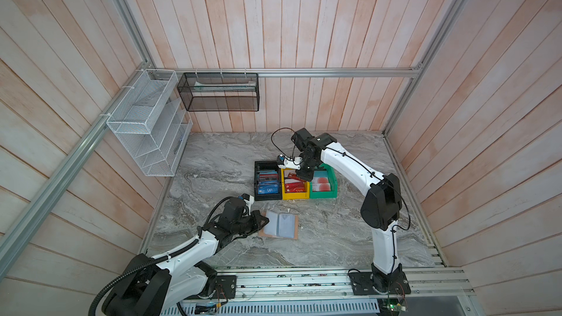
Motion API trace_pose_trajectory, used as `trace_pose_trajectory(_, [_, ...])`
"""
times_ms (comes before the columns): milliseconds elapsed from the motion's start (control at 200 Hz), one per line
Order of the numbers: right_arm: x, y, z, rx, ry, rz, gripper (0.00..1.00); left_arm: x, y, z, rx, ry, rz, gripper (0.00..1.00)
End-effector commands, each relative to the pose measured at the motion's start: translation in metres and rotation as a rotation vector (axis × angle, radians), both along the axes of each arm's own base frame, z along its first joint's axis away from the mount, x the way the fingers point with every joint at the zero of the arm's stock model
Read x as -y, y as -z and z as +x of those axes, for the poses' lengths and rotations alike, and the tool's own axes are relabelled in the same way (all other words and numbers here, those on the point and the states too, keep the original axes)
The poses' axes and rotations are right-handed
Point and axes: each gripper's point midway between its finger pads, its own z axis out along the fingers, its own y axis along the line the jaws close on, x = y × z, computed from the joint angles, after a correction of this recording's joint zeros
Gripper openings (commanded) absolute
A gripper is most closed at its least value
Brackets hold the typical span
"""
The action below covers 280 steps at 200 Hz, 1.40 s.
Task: Take the credit cards out of the card holder
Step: Place the credit card in the storage box.
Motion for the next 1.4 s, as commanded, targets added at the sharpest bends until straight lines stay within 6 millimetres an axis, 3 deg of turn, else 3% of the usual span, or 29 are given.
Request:
trace_pose_trajectory(0, [0.000, 0.016, -0.011, -0.037, -0.061, -0.036, 0.00, 0.003, -0.016, 0.009, 0.062, -0.009, -0.020, 0.03])
trace_pose_trajectory(380, [-0.009, 0.049, -0.027, -0.086, -0.123, -0.090, 0.00, -0.002, -0.012, 0.007, 0.055, -0.030, -0.011, 0.03])
trace_pose_trajectory(955, [-0.010, 0.069, -0.036, -0.124, -0.136, -0.120, 0.00, -0.002, -0.007, 0.007, 0.045, -0.030, -0.003, 0.03])
trace_pose_trajectory(1305, [-0.008, 0.071, -0.023, -0.066, -0.108, -0.137, 0.00, -0.002, -0.006, 0.007, 0.044, -0.030, -0.002, 0.03])
trace_pose_trajectory(1395, [-0.007, 0.071, -0.015, -0.023, -0.094, -0.150, 0.06, -0.002, -0.006, 0.007, 0.044, -0.029, -0.002, 0.03])
